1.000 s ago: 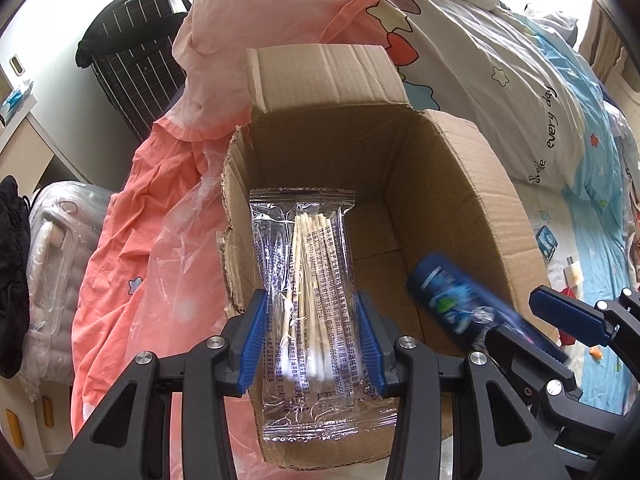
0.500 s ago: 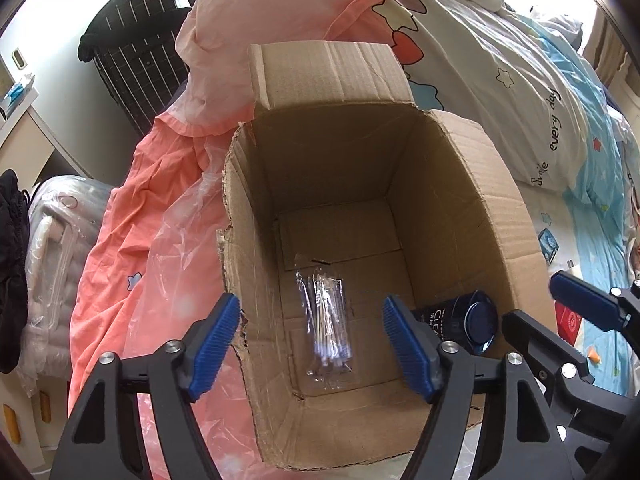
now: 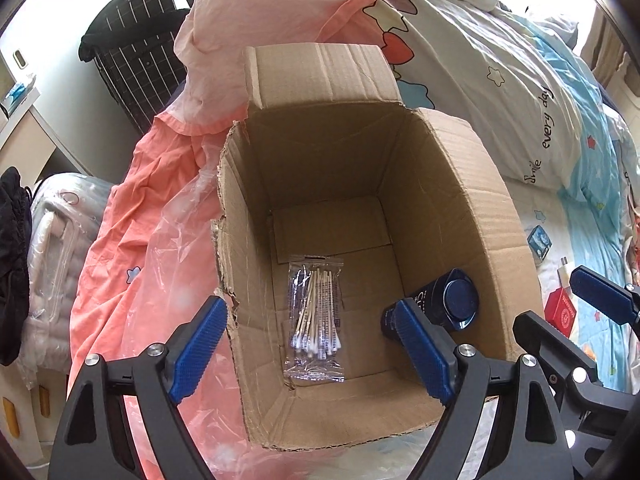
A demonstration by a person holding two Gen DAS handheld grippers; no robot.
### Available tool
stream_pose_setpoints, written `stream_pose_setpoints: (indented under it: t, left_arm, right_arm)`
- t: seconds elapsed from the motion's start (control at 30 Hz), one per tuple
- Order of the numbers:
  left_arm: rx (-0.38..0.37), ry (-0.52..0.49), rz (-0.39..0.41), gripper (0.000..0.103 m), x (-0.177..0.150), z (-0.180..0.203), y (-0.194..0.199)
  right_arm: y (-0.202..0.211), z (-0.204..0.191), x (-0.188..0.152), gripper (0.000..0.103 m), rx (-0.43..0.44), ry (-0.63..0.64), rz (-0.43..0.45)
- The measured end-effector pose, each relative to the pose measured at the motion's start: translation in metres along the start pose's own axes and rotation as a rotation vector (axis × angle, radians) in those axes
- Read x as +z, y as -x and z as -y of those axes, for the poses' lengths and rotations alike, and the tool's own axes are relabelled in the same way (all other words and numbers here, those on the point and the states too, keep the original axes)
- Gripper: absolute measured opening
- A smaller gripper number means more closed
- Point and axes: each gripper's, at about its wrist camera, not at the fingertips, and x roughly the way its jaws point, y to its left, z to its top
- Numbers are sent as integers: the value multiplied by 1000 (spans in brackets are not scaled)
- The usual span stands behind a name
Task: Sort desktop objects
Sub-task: 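Withdraw both open tools from the box back over the bed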
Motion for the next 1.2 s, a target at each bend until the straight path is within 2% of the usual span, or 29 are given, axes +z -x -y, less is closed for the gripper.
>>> stream_pose_setpoints:
  t: [0.37,1.2]
  left_arm:
    - [-15,-22,4,88,-11,11,15]
    - [-55,-164,-2,88,-54,88,39]
  right_arm:
    - [13,5,-20,59,-22,-18,-8]
    - [42,67,-99,60,-47,-194,-25]
